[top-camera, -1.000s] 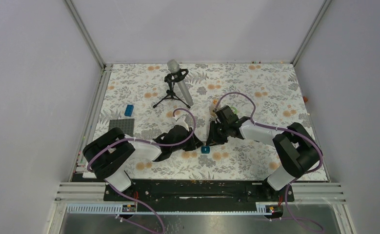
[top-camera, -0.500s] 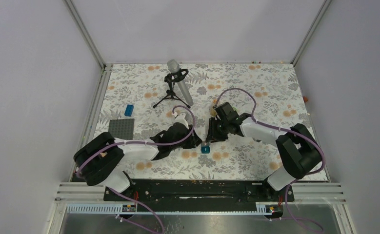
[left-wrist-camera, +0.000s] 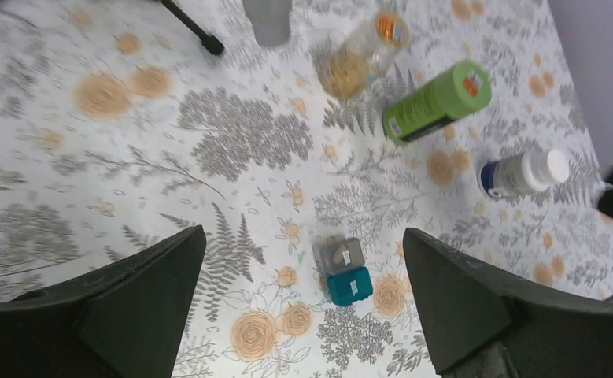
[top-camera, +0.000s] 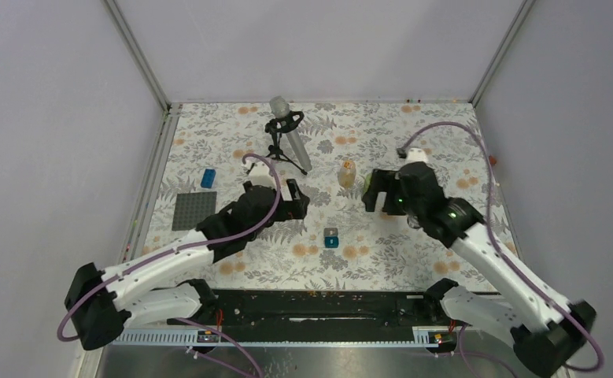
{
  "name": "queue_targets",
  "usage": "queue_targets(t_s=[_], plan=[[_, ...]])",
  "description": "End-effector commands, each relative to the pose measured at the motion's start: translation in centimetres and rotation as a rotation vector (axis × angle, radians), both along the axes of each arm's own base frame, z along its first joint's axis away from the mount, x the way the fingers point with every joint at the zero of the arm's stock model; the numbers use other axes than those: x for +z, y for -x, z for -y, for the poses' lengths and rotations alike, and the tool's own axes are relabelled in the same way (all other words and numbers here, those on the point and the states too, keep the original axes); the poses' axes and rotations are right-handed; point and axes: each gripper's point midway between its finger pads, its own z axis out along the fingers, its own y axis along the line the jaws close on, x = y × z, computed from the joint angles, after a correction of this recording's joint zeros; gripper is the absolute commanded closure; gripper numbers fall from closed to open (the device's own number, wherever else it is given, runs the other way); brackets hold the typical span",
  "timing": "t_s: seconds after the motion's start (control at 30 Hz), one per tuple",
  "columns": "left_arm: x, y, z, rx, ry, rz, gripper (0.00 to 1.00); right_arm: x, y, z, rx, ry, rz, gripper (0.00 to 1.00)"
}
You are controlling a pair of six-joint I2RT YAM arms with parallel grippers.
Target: Sort the pills into containers
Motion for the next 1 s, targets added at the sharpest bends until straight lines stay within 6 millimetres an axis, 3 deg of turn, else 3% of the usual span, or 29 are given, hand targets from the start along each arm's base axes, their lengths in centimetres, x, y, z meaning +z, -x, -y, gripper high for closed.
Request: queue_targets(t_s=[0.0, 0.13, 0.23, 0.37, 0.47, 0.7, 0.97], plan=[[4.1, -0.1, -4.7, 0.132, -0.092, 0.082, 0.04, 5.3, 1.7, 8.2, -0.203, 0.166, 0.187, 0.01], [6.3, 1.3, -8.4, 0.211, -0.101, 0.108, 0.06, 10.3, 4.6, 13.8, -0.357, 0.217, 0.318, 0.00], [7.9, 2.5, -10.8, 0.252, -0.074, 0.131, 0.01, 13.6, 7.2, 17.3, -0.450, 0.214, 0.412, 0.01], [9.6, 4.0, -13.8, 0.309, -0.035, 0.157, 0.01, 16.8, 10.8, 21.7, -0.566, 0.197, 0.515, 0.00], [10.4, 5.1, -15.6, 0.332, -0.003, 0.175, 0.01, 18.1, 12.7, 23.7, -0.632, 0.149, 0.597, 0.00], [10.1, 6.8, -17.5, 0.345, 0.027, 0.162, 0.01, 18.4, 14.7, 25.3, -0.678, 0.087, 0.642, 0.01], [9.4, 7.4, -17.0, 0.298, 0.038, 0.149, 0.01, 16.5, 14.7, 23.8, -0.622, 0.038, 0.571, 0.01]])
